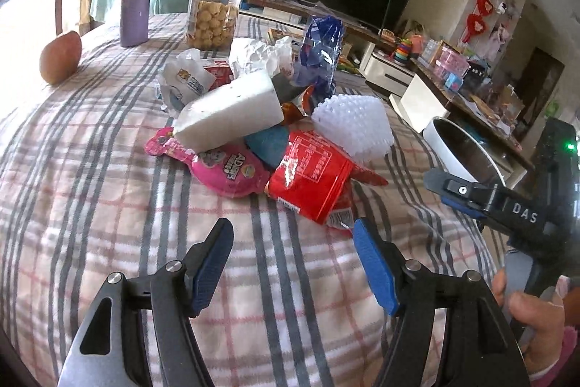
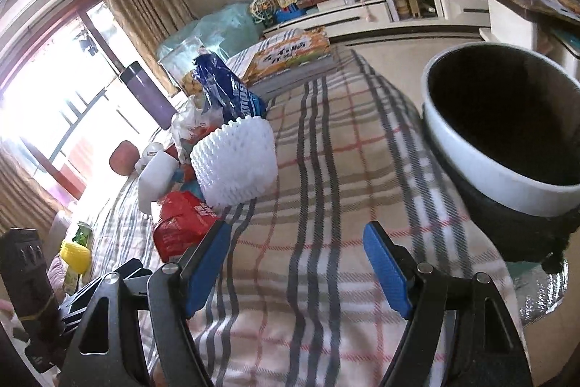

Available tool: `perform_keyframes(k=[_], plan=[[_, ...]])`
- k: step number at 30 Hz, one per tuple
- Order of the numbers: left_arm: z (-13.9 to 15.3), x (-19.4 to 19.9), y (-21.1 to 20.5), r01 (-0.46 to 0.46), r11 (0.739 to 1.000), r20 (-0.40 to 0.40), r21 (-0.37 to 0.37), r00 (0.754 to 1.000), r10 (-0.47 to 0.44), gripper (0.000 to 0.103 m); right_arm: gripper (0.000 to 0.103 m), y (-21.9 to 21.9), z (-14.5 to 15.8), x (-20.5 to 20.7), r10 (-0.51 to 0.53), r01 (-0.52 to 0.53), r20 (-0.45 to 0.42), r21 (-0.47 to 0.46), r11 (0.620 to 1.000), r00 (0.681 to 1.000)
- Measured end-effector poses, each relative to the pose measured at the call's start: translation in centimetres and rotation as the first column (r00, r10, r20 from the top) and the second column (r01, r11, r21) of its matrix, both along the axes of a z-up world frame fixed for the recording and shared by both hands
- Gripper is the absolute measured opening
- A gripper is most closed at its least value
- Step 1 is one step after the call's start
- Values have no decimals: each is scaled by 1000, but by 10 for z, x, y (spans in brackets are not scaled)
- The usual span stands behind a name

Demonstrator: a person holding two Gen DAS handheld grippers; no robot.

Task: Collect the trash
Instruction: 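Grasp the red wrapper with the left tool while the right tool grasps the white foam net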

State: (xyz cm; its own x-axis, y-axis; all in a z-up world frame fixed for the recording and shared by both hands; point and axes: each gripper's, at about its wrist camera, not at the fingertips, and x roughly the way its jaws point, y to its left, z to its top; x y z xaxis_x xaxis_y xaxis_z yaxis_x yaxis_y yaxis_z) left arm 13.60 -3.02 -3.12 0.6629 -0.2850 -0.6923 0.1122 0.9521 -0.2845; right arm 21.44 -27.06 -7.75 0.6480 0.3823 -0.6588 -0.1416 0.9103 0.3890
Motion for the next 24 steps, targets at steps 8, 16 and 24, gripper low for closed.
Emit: perform_keyframes(k=[8,16,24], plan=[[-2,56,-2,29,999,-3,-35,1000,-29,68,78,10,1,33,55,-55,-2,49,997,998],[-18,85,-9,54,999,-42,-11,998,-54,50,76,29,-5,68,120,-118,-23,69,991,993],[-9,70,-14,48,999,-4,6,999,-48,37,19,33,-3,55,131,-130,-1,25,991,991]])
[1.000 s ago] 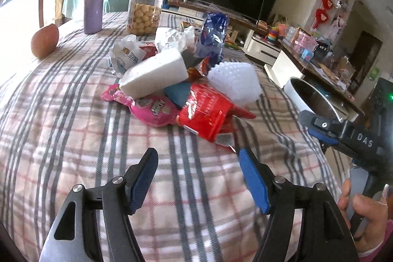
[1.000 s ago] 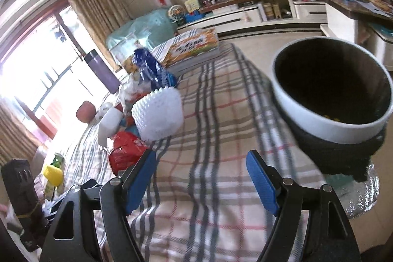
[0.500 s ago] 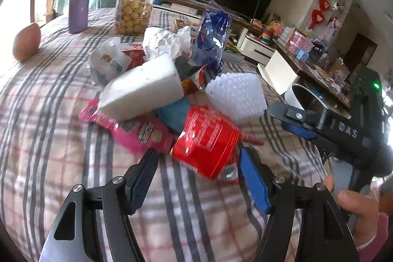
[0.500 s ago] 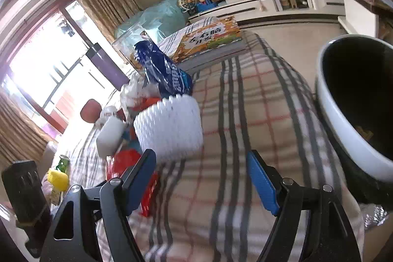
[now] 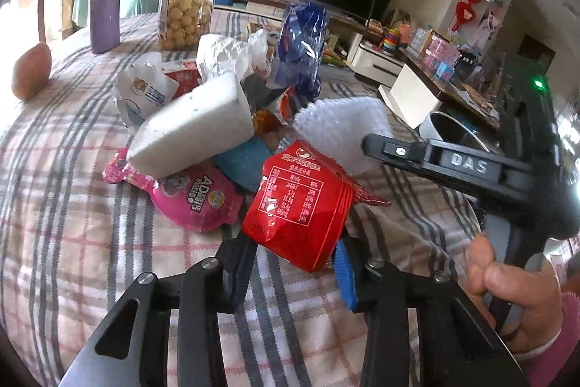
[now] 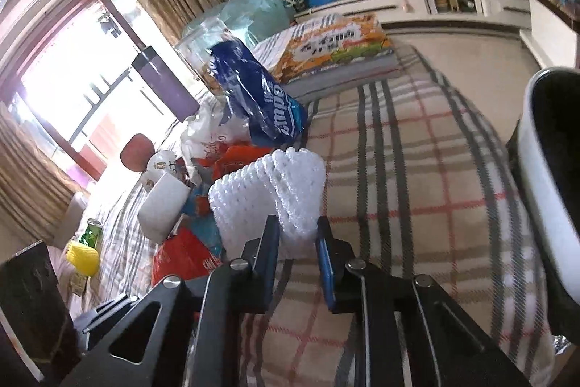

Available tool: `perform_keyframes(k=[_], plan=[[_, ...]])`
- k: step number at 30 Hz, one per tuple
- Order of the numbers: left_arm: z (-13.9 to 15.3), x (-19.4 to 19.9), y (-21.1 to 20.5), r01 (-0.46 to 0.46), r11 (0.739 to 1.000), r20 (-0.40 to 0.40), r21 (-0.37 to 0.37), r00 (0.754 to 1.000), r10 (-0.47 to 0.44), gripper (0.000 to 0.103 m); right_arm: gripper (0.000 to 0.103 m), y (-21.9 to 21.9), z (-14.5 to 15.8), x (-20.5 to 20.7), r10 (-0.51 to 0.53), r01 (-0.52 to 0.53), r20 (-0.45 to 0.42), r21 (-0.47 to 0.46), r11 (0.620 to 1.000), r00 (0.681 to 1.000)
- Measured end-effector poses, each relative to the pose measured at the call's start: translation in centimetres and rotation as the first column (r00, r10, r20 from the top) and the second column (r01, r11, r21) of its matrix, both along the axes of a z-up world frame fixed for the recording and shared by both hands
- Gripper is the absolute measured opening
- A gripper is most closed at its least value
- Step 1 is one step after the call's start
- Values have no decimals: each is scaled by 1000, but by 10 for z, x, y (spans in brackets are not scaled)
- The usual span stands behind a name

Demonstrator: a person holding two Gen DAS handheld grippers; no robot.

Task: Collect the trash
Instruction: 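Grasp the red wrapper with the left tool while the right tool grasps the white foam net, then carry the red wrapper and foam net over the bin and release both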

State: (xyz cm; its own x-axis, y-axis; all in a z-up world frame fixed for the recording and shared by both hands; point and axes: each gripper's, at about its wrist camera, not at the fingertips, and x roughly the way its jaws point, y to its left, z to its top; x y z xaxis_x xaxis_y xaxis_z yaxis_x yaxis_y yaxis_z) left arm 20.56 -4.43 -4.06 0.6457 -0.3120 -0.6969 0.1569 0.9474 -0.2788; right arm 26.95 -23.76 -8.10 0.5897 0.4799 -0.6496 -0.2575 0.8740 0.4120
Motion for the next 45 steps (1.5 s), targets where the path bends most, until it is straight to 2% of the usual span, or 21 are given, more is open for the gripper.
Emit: perform_keyframes(k=[9,20,30,45], plan=[[6,-25,-2,-14,1000,15,-20,1000,14,36,18,-28,19,-50,-60,66,92,-65,996,994],[20,-23,-41,75,997,55,-18,996,-74,35,18,-68,27,-95,-158,174,147,-103,979,976],[26,-8,-80,155,988,70,-10,986,-154,35,18,-117,35,-107,-269,287,165,-94,953,949],[26,32,-142,249,968,67,31,966,-250,36,19,-177,49,-108,-423,448,195,-105,888,885]])
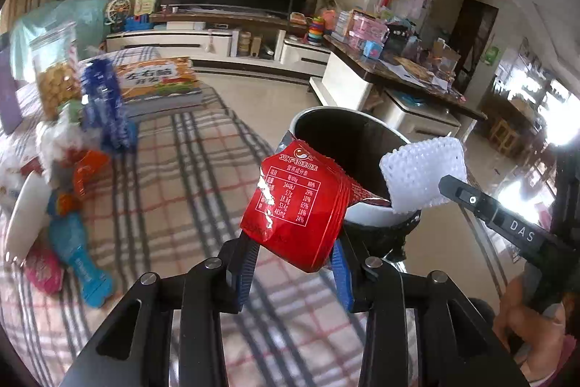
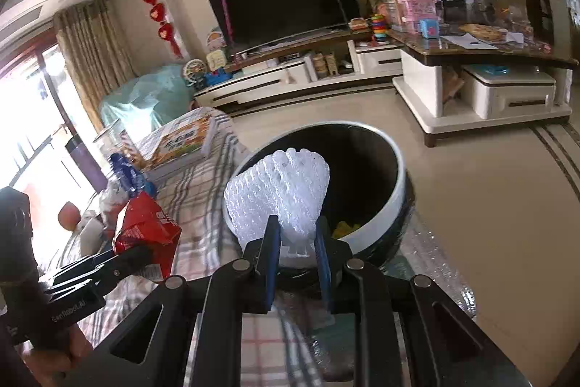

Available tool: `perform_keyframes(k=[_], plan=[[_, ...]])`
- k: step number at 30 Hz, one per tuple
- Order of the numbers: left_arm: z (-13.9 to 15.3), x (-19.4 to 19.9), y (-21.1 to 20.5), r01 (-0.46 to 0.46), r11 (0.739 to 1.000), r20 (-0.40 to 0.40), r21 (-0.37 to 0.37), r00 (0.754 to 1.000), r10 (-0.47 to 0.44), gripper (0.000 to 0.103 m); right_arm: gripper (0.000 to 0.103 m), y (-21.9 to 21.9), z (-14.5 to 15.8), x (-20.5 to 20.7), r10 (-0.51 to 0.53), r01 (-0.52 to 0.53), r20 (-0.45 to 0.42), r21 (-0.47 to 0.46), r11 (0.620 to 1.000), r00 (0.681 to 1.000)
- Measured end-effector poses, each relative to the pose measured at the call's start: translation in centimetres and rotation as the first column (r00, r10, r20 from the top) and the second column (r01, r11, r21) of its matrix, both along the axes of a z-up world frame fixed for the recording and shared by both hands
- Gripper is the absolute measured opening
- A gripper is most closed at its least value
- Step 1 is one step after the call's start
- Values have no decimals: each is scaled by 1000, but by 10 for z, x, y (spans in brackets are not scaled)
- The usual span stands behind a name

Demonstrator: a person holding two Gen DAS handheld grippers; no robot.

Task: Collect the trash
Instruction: 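Carry the red wrapper and foam net over the bin and release both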

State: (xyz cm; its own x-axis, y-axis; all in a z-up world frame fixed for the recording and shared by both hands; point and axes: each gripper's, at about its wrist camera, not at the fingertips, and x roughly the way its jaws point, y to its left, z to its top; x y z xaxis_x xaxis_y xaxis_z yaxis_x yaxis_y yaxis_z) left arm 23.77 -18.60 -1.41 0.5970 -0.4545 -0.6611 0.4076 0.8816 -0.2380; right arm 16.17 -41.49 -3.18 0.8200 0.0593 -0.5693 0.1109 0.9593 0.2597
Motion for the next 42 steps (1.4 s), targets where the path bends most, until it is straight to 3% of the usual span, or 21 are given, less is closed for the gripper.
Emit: perform_keyframes(k=[20,33,38,42], plan=[[1,53,-66,58,997,-1,42,998,-58,36,20,-34,-3,35,-28,27,-51,-13,1000,998],[-12,79,-90,82,996,-61,35,995,-79,43,23,-43,-9,52,-24,21,-89,-33,999,996],[-13,81,-93,76,997,-76,23,994,-74,62,51,-47,-10,55,-21,19,-100,-22,1000,995],[-14,75,-87,63,998,-75,14,995,-62,62,55,-47,-8,52,-25,24,-94,-13,1000,995]])
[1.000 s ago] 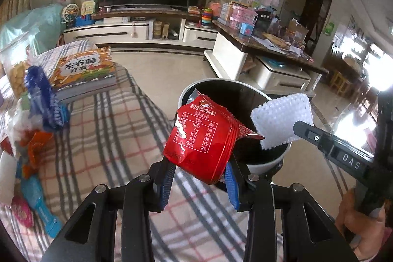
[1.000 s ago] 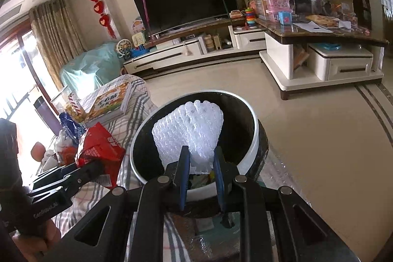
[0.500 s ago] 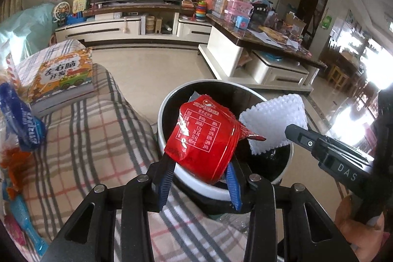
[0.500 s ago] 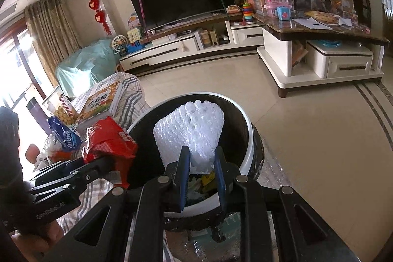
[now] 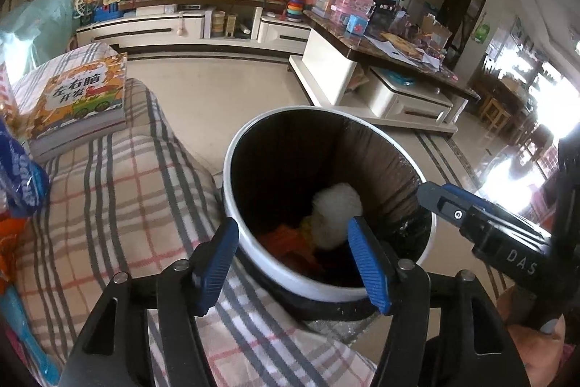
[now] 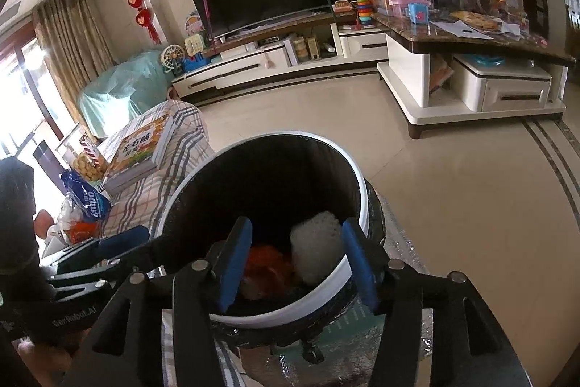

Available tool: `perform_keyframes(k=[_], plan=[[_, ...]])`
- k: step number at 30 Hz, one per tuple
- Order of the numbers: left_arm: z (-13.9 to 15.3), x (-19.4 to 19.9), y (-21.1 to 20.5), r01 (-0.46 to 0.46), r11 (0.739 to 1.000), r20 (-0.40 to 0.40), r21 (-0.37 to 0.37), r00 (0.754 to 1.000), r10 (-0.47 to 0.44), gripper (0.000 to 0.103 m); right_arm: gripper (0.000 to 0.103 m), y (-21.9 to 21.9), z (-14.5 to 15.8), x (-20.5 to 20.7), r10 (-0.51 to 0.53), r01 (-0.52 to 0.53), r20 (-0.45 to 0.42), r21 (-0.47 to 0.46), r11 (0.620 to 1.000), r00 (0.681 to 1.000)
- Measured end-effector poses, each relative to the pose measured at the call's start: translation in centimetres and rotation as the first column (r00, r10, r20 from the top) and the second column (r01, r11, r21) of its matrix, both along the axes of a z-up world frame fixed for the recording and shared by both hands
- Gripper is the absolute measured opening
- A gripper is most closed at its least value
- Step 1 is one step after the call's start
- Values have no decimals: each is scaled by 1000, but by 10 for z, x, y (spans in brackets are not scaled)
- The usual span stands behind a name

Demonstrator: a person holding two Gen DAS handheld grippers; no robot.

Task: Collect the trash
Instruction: 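Move both open tools back over the table toward the candy packages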

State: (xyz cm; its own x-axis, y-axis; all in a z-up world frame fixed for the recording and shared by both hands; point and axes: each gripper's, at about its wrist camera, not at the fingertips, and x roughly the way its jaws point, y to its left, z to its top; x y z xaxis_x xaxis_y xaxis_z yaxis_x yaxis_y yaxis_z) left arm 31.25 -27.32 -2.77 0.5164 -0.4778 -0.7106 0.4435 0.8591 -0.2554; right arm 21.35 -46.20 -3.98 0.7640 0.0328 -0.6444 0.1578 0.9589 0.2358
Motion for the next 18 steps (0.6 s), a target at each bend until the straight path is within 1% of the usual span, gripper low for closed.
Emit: perform_keyframes(k=[3,5,8,11,14,18], plan=[[0,-13,12,-16,1000,11,-10,1000,16,64,63,5,2,-6,6,-6,16,12,1000,1000],[-3,-25,26,-35,999,25,-6,999,35,65,71,11,3,-10,16,-17,26,24,1000,1000],[-8,-41,49,-65,998,26,-16,997,66,66,78,24,3,-13,42,-44,38,42,998,998],[-9,-56,75,-108,993,20,-36,994,109,66,81,38,3,-16,69,-71,40,53,996,997],[-9,-73,99,-152,988,30,-36,988,153,66,83,54,1,-17,99,-102,43,68,992,994],[-7,-91,130,-204,977,24,-55,978,206,66,84,78,0,-19,149,-152,40,85,985,988]])
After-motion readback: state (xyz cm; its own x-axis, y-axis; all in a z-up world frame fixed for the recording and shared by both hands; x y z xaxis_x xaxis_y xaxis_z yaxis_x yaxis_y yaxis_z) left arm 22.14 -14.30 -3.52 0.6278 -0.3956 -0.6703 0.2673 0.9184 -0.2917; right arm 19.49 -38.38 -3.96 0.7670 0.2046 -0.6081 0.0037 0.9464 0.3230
